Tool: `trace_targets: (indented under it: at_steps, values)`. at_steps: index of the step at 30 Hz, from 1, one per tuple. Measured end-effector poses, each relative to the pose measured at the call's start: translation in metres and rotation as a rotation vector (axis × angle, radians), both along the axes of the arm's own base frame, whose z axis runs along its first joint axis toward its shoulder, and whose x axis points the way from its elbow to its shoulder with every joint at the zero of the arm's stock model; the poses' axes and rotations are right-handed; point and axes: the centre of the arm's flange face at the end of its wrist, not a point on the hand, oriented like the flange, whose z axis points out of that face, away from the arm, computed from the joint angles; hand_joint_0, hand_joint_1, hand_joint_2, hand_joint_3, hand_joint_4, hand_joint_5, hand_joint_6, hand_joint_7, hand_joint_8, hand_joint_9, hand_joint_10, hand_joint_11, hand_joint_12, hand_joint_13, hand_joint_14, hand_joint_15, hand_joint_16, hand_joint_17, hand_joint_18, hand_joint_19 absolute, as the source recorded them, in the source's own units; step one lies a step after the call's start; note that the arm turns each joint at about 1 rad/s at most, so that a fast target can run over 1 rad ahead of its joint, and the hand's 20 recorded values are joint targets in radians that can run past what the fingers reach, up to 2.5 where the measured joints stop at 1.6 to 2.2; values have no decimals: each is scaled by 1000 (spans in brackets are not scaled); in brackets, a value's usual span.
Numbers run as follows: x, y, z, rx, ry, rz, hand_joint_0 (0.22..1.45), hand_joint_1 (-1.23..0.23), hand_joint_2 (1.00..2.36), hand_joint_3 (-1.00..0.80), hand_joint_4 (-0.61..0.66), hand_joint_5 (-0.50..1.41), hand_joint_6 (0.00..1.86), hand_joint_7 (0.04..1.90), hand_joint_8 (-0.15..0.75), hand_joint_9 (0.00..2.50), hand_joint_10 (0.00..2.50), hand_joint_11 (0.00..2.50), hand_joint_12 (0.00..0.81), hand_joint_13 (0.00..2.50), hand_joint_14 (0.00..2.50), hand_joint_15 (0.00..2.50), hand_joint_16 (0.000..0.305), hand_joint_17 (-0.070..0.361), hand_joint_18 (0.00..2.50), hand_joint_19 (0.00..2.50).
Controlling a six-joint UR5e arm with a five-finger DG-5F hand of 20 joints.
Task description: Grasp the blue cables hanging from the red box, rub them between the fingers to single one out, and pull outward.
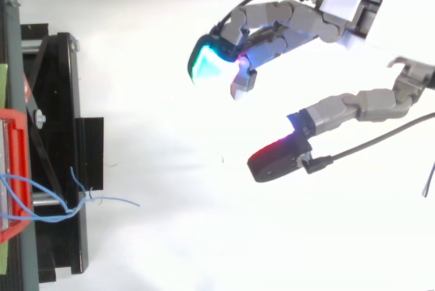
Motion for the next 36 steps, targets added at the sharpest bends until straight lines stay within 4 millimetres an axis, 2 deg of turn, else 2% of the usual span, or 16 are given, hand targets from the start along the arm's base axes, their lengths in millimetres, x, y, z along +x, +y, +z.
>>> trace_targets:
  at_steps: [6, 10, 18, 26, 36]
  values:
    - [9, 6, -13, -52, -6, -2, 492, -750, 1000, -500, 301, -175, 502, 959, 341, 615, 13, 679, 406, 702, 14, 430, 60, 135, 629, 357]
    - [17, 9, -29, -52, -21, -1, 490, -748, 1000, -500, 305, -173, 502, 951, 340, 614, 11, 662, 410, 676, 15, 414, 60, 134, 606, 350]
    - [29, 16, -32, -105, -86, -8, 489, -743, 1000, -500, 319, -164, 503, 943, 345, 614, 13, 643, 418, 602, 13, 380, 60, 136, 546, 327]
    - [43, 28, -56, -124, -86, -7, 511, -743, 1000, -500, 321, -161, 503, 957, 340, 632, 13, 642, 411, 594, 13, 384, 59, 133, 528, 336]
    - [76, 38, -74, -104, -112, 4, 533, -741, 1000, -500, 319, -154, 503, 978, 333, 629, 12, 632, 405, 586, 13, 381, 57, 129, 515, 337]
